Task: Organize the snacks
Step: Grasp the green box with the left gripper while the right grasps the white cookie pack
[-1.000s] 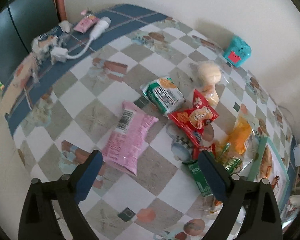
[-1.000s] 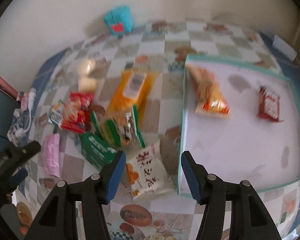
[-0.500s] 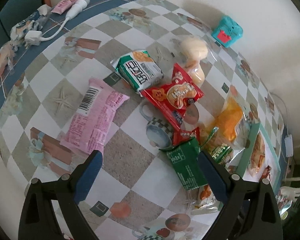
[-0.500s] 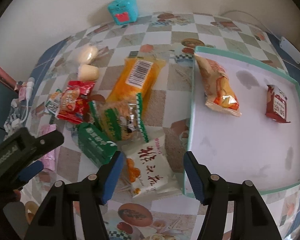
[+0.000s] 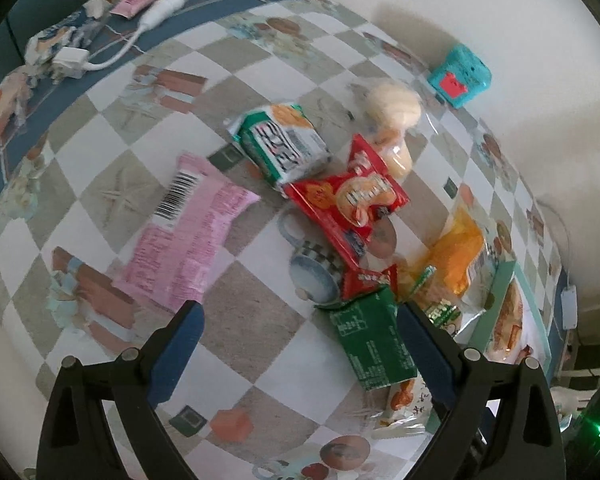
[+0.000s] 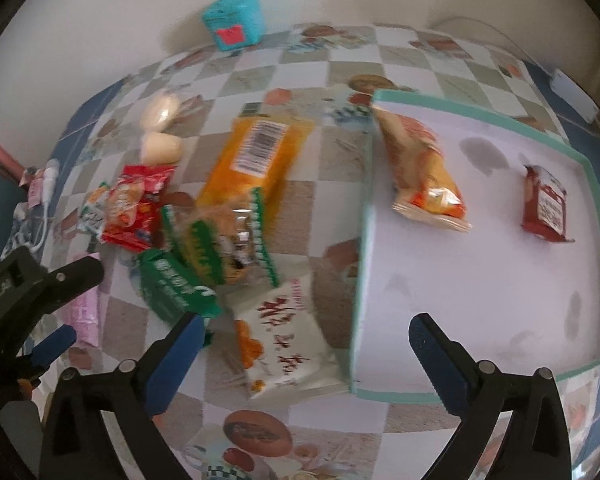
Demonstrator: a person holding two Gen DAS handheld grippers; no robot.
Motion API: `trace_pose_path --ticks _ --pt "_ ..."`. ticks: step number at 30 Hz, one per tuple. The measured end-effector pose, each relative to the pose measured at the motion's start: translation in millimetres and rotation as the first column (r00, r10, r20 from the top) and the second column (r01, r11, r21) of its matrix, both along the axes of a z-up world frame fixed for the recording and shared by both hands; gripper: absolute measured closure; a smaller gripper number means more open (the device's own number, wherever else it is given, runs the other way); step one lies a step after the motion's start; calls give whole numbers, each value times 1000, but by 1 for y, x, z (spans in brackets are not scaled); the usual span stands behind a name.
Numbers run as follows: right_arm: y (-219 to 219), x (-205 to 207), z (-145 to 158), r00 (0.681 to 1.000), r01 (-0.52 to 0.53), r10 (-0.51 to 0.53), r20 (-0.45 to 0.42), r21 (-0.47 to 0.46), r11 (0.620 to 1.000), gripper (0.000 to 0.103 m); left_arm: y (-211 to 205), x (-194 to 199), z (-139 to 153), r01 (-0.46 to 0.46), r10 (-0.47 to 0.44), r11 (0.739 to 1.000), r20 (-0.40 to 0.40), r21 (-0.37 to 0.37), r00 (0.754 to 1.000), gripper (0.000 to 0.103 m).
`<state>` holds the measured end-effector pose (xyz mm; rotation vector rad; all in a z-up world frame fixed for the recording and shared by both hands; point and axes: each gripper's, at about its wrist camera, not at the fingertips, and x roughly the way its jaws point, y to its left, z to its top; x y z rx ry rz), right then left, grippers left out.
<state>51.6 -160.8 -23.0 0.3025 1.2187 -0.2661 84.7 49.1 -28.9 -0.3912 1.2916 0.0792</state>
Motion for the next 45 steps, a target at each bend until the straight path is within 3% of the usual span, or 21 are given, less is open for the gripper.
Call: trace_pose_path --ticks 6,14,26,33,39,43,45 --pt "-21 -2 3 997 71 -71 -6 -13 997 0 -25 9 -18 65 -65 998 -48 2 997 6" --pt "-30 -3 5 996 88 -88 -14 -10 996 0 -55 17 -39 149 -139 986 -124 76 982 6" --pt "-13 -3 7 1000 29 -29 -4 -5 1000 0 -7 5 -43 -6 25 992 -151 126 988 6" --pt "28 4 -2 988 -152 152 -6 1 988 0 16 -5 -34 -32 49 992 -140 121 989 6" --pt "47 4 -5 974 -227 227 10 -4 974 0 36 0 -30 -57 72 993 -141 106 987 6" --pt "47 7 -13 973 -230 230 -6 9 973 16 40 0 -30 -54 67 994 -141 99 988 6" --pt "46 8 -19 973 -227 228 -23 23 974 17 34 1 -30 -43 56 994 -142 96 988 6"
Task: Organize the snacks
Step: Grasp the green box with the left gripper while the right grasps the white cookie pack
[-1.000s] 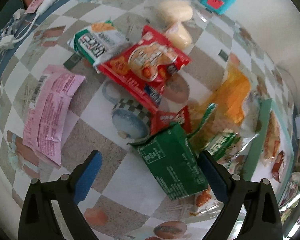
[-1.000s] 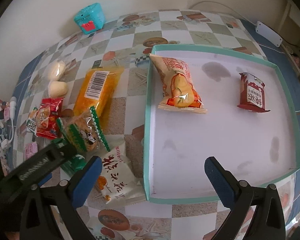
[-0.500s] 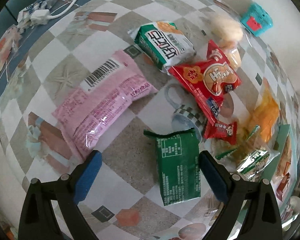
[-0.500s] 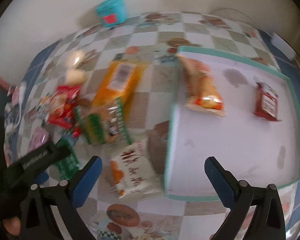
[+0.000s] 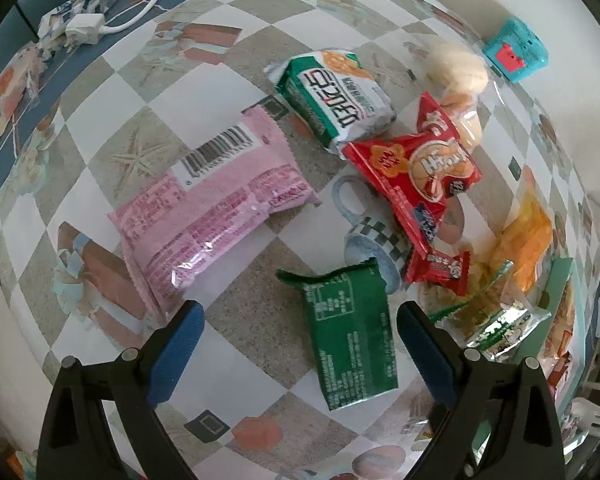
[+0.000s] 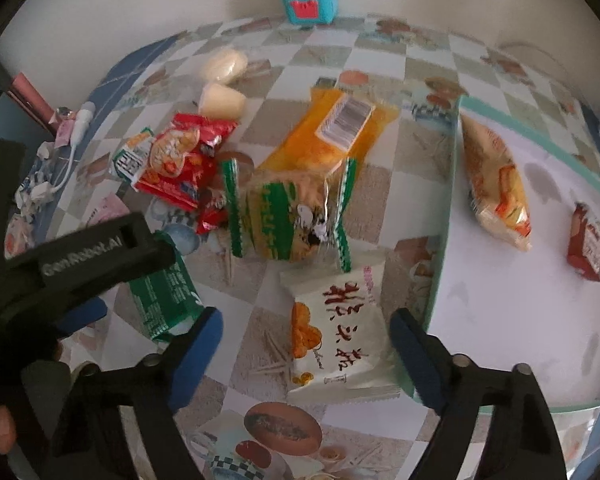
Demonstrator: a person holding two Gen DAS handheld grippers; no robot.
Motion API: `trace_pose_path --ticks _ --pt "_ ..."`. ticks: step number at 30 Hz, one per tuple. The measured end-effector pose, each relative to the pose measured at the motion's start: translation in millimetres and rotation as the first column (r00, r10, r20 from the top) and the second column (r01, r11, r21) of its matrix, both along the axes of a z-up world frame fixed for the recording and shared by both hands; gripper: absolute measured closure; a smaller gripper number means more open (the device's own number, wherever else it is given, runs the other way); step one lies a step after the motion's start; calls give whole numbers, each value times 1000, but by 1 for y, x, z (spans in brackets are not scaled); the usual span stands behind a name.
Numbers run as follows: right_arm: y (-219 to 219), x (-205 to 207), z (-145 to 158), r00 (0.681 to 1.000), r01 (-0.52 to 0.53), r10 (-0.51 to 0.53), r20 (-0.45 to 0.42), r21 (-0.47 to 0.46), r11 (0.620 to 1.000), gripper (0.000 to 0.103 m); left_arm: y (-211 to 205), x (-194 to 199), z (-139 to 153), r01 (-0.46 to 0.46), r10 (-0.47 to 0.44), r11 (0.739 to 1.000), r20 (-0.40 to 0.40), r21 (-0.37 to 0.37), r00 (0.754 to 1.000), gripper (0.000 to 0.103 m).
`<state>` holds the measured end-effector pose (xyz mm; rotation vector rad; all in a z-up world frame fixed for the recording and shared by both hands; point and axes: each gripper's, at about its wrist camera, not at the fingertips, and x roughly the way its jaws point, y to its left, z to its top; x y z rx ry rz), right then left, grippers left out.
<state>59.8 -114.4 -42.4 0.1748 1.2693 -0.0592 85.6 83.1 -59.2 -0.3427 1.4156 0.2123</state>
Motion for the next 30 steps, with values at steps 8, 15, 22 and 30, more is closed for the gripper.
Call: trace_pose_path --ticks 8,15,22,30 --pt "-4 -2 -4 1000 4 -4 -19 -21 1000 31 -19 3 5 93 -93 996 13 0 996 6" --pt "2 -2 -10 999 -15 15 -38 -8 1000 34 -29 5 10 145 -145 989 32 10 989 7" --pt "5 -1 -21 998 -22 17 -63 -79 997 38 -48 3 5 176 -175 984 42 -1 984 15" --pt "11 -2 -22 998 -24 18 -55 -114 993 47 -71 7 5 200 -201 979 31 32 979 58"
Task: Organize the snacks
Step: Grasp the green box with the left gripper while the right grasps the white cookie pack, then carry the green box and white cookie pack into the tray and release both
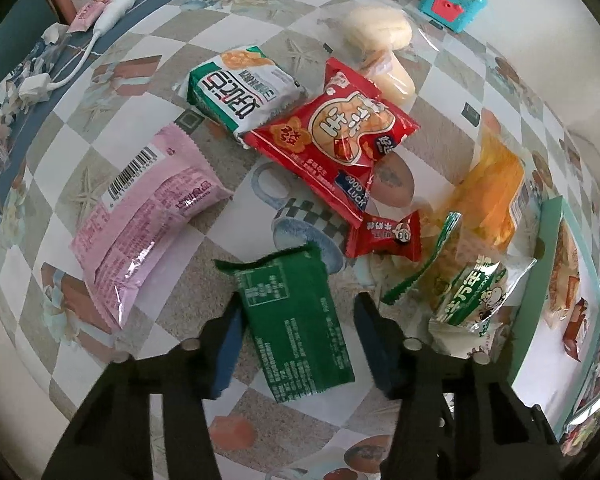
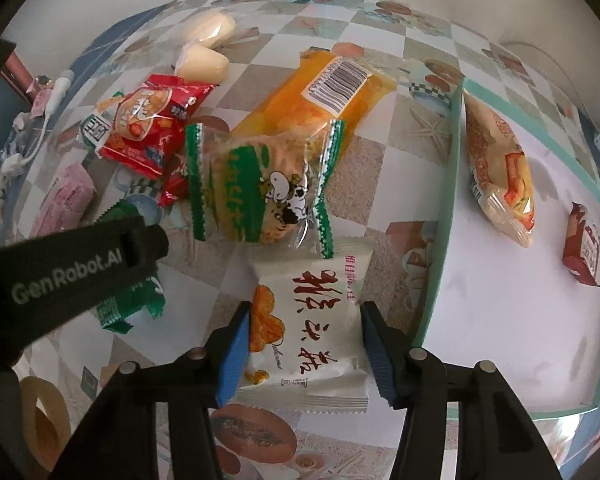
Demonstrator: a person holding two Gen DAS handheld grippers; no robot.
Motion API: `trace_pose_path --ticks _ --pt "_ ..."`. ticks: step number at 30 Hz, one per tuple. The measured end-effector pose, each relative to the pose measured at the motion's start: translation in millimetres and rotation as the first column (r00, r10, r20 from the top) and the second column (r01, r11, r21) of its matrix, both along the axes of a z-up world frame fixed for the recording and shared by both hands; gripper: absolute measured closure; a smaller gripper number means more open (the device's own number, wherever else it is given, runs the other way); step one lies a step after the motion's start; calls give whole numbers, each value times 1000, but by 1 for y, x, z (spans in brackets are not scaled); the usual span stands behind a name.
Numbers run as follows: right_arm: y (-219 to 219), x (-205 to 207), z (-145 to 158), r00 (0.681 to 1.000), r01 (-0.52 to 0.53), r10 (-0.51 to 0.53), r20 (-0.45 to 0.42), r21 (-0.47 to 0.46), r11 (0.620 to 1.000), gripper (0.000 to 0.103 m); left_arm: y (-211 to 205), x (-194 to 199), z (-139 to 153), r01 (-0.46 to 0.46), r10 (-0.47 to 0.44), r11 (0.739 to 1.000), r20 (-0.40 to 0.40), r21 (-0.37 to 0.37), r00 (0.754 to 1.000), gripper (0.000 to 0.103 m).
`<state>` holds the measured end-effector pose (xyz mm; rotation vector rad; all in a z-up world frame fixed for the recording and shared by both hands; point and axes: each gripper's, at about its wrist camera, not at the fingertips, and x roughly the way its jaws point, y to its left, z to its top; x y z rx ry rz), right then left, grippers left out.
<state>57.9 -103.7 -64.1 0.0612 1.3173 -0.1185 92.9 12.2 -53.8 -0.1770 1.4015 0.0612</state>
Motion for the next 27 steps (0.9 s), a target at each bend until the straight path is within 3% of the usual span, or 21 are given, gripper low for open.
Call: trace_pose_path --ticks 7,16,27 --pt "-9 2 7 1000 27 -28 10 20 999 48 -4 1 7 3 -3 1000 16 -13 1000 61" --pt "-17 -1 45 993 42 -47 112 51 998 48 -2 0 49 -15 20 999 111 -39 994 62" --pt "-28 -7 68 979 88 -101 175 80 993 48 21 -6 68 -48 64 995 182 -91 981 62"
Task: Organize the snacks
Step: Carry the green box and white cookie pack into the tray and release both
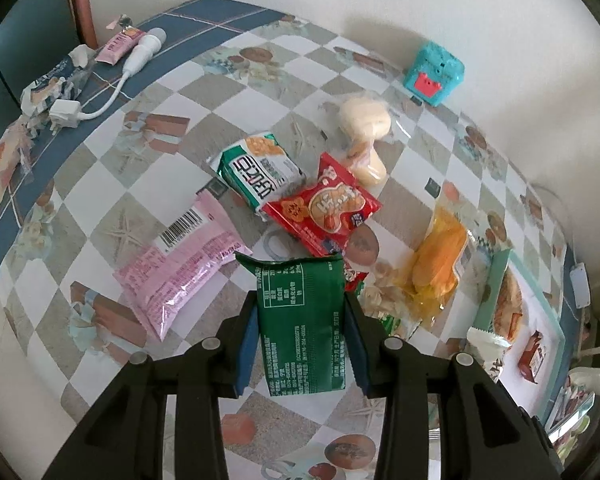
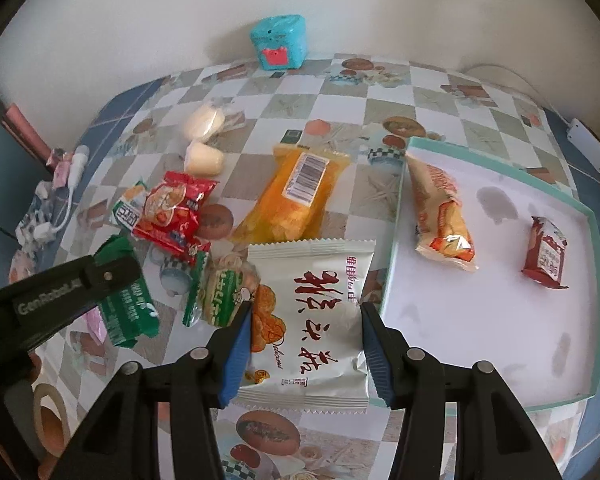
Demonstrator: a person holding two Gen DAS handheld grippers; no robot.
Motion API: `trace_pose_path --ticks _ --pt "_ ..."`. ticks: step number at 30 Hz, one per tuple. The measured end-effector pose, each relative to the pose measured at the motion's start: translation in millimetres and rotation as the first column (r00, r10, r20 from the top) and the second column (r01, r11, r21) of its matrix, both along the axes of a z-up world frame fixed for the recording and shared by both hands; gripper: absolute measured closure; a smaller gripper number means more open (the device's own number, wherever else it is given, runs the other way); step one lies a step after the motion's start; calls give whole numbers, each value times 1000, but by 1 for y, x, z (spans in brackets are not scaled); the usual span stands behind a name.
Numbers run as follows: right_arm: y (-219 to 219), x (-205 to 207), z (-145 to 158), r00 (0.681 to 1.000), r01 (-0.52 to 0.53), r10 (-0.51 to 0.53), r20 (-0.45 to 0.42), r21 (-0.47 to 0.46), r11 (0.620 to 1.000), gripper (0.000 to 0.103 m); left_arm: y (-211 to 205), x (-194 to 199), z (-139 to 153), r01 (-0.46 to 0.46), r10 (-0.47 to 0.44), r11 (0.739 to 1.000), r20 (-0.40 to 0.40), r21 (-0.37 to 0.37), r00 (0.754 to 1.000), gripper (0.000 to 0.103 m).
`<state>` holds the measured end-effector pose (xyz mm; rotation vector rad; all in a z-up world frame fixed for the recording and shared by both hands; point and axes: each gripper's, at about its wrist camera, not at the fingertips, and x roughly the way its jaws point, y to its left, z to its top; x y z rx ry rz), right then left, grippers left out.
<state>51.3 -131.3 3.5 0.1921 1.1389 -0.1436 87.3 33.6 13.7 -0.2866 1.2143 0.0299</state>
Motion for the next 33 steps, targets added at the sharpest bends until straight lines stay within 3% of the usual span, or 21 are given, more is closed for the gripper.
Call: trace_pose_path --ticks 5,10,15,20,27,33 --pt "-8 0 -2 1000 23 -23 -4 16 1000 48 1 -4 1 -1 1 1000 9 -8 1000 62" --pt "-44 -7 2 990 142 -142 -8 -8 990 48 -6 -6 5 14 -14 1000 15 -12 1000 62" --pt "-99 -24 4 949 314 -316 -15 -82 946 48 -32 -12 10 79 -79 997 29 -3 996 62" --pt "-149 -46 4 890 451 -455 -33 -92 888 48 -76 -23 17 190 -191 982 54 13 980 62" --pt "-212 -84 -4 778 618 -624 -73 -90 781 48 -157 -43 16 385 -389 921 59 60 920 62" --pt "-243 -110 -5 716 690 -694 -74 -71 720 48 -218 -59 7 532 -535 845 46 53 844 62"
